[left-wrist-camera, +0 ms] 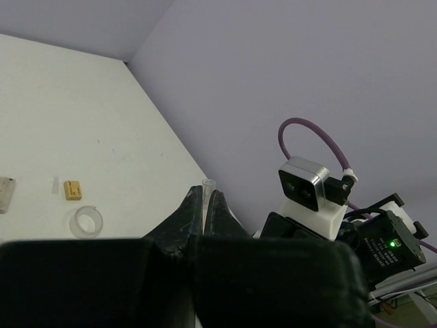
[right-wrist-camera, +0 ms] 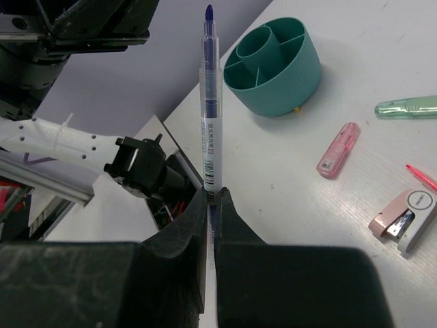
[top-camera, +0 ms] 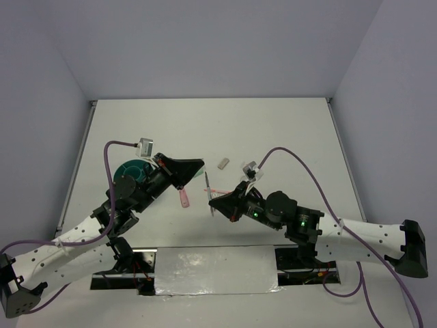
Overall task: Sort the stationery into containers
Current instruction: Close the pen cap on the pen.
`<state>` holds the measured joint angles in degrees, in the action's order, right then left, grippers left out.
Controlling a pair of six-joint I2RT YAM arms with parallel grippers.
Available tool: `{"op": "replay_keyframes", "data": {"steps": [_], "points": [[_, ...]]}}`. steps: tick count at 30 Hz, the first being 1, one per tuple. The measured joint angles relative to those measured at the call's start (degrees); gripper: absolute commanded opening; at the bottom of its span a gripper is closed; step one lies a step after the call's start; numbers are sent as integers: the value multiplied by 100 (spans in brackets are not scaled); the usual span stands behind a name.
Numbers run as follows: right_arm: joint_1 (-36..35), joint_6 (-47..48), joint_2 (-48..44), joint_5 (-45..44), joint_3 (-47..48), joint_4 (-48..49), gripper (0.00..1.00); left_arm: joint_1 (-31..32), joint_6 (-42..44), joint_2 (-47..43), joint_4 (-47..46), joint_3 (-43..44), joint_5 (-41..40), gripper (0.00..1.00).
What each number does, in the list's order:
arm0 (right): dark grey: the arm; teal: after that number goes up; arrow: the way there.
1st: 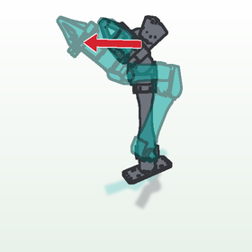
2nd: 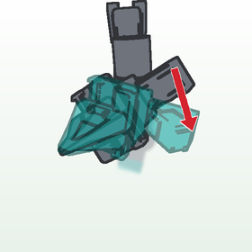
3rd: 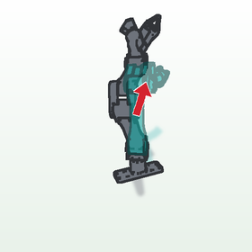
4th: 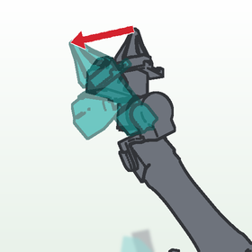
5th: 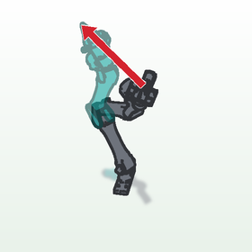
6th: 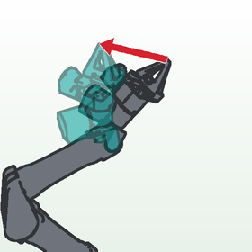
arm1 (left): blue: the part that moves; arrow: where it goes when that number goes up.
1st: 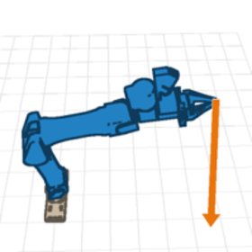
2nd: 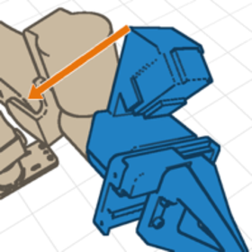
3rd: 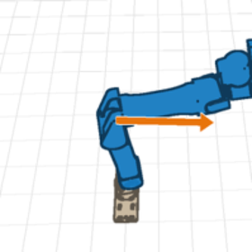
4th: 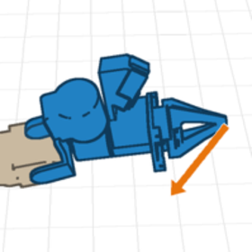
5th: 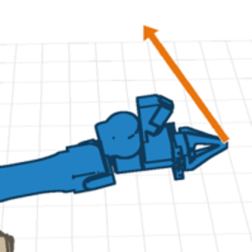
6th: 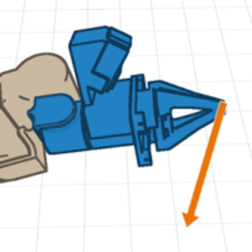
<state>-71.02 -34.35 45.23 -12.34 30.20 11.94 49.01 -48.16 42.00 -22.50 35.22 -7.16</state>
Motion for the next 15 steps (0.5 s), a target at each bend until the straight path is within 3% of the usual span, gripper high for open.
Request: {"op": "replay_keyframes", "data": {"steps": [15], "points": [[-2,83,120,-55,142,-22,0,0,-4,2,-11,-127,11,0]]}}
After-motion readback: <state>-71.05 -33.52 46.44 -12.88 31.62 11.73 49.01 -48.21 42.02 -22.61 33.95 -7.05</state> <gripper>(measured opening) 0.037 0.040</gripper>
